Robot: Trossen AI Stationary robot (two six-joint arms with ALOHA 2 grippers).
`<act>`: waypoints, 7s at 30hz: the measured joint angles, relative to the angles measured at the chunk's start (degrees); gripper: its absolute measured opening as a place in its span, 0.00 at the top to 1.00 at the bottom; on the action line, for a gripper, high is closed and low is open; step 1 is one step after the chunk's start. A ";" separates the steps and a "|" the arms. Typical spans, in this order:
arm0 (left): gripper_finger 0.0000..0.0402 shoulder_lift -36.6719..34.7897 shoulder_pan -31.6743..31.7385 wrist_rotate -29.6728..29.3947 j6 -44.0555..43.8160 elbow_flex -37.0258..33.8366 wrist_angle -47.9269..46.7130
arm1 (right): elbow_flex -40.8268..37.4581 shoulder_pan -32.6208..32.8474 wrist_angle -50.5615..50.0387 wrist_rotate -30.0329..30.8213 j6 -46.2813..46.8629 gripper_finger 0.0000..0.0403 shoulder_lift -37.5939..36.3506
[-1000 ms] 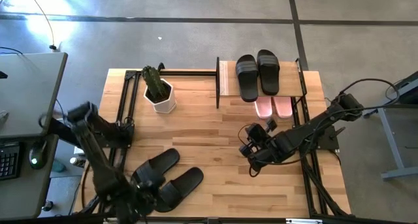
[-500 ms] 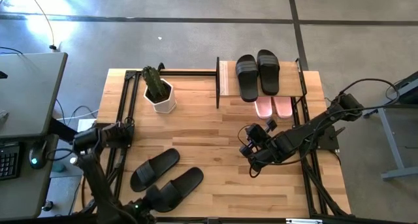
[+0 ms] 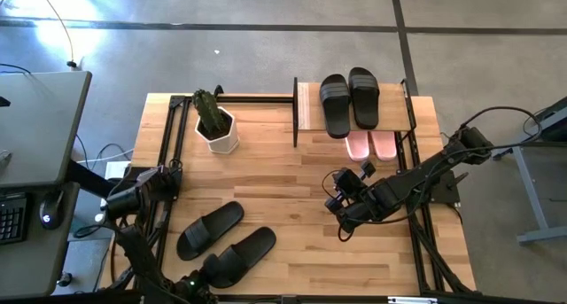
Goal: Pick and place slides into the shelf
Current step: Put the black slipper under the shelf
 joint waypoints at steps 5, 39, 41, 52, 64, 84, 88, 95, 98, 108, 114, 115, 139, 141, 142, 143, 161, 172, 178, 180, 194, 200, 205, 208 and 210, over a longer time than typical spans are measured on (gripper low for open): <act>0.83 0.12 0.46 -1.08 0.07 0.00 -0.30 | -0.02 0.00 0.17 -0.26 0.17 1.00 0.00; 0.81 0.12 7.46 -4.68 4.63 -0.04 0.29 | -0.04 0.00 1.29 -0.83 -0.25 1.00 0.02; 0.90 0.12 7.52 -4.97 4.42 -0.04 0.31 | -0.04 0.00 1.29 -0.83 -0.27 1.00 0.02; 0.98 0.12 7.52 -8.15 1.46 -0.04 -0.23 | -0.04 -0.01 1.30 -0.81 -0.79 1.00 0.02; 0.88 0.97 7.54 -5.48 2.12 -0.13 0.26 | -0.04 -0.02 1.50 -0.17 -1.49 1.00 0.02; 0.51 1.74 9.60 -10.69 7.71 -1.99 3.65 | -0.04 1.51 2.29 1.73 -3.28 1.00 0.02; 0.55 1.78 11.95 -9.07 9.10 -3.91 7.34 | -0.04 1.51 2.23 1.65 -3.74 1.00 0.02; 0.73 1.30 12.83 -11.21 9.75 -2.64 4.25 | -0.04 1.77 2.12 1.55 -3.73 1.00 0.02; 0.84 1.30 12.81 -11.55 9.73 -0.96 2.14 | -0.04 1.77 2.12 1.60 -3.74 1.00 0.02; 0.98 1.32 13.02 -15.54 9.62 6.02 -2.46 | -0.04 1.75 2.12 1.97 -4.69 1.00 0.02; 0.99 1.32 13.94 -18.42 9.63 15.86 -12.62 | -0.04 1.79 2.31 1.90 -7.76 1.00 0.02; 0.99 1.32 14.24 -19.39 9.62 17.75 -14.54 | -0.04 1.94 2.40 1.90 -8.49 1.00 0.02; 1.00 -15.83 18.75 -26.61 25.28 44.06 -20.70 | 26.96 22.89 2.58 21.64 -46.44 1.00 0.00; 1.00 -18.01 18.81 -26.31 26.70 44.05 -19.48 | 28.63 23.49 3.16 21.54 -48.70 1.00 0.00; 1.00 -19.02 18.82 -26.10 27.68 44.04 -18.35 | 29.16 23.49 4.12 20.88 -50.19 1.00 -0.02; 1.00 -19.89 18.82 -25.86 29.04 44.06 -16.95 | 29.47 23.30 5.33 19.81 -52.27 1.00 -0.02; 1.00 -28.43 18.80 -8.90 47.76 44.02 0.20 | 29.64 22.45 34.84 9.41 -97.56 0.68 0.13; 1.00 -29.24 18.80 -4.92 56.70 44.00 7.12 | 29.62 19.21 47.75 -0.29 -110.08 0.61 0.17; 1.00 -29.26 20.14 -5.42 56.77 44.00 7.58 | 29.62 16.48 49.08 -8.79 -108.21 0.61 0.25; 1.00 -29.39 21.28 -4.03 56.27 44.02 7.33 | 29.62 15.62 49.65 -9.88 -108.14 0.61 0.51; 1.00 -29.41 26.95 1.95 56.00 43.50 7.41 | 29.53 16.64 50.86 -9.91 -107.82 0.61 1.60; 1.00 -29.30 26.95 1.91 56.06 43.45 7.57 | 29.53 16.91 50.58 -10.77 -104.32 0.61 1.60; 1.00 -29.20 26.95 1.91 56.05 43.41 7.66 | 29.53 16.84 50.38 -12.94 -103.24 0.61 1.60; 1.00 -29.19 26.95 1.91 56.02 43.39 7.68 | 29.53 16.83 50.37 -13.78 -103.23 0.61 1.60; 1.00 -29.19 26.95 1.89 55.85 43.39 7.68 | 29.53 17.04 50.31 -14.16 -102.79 0.61 1.60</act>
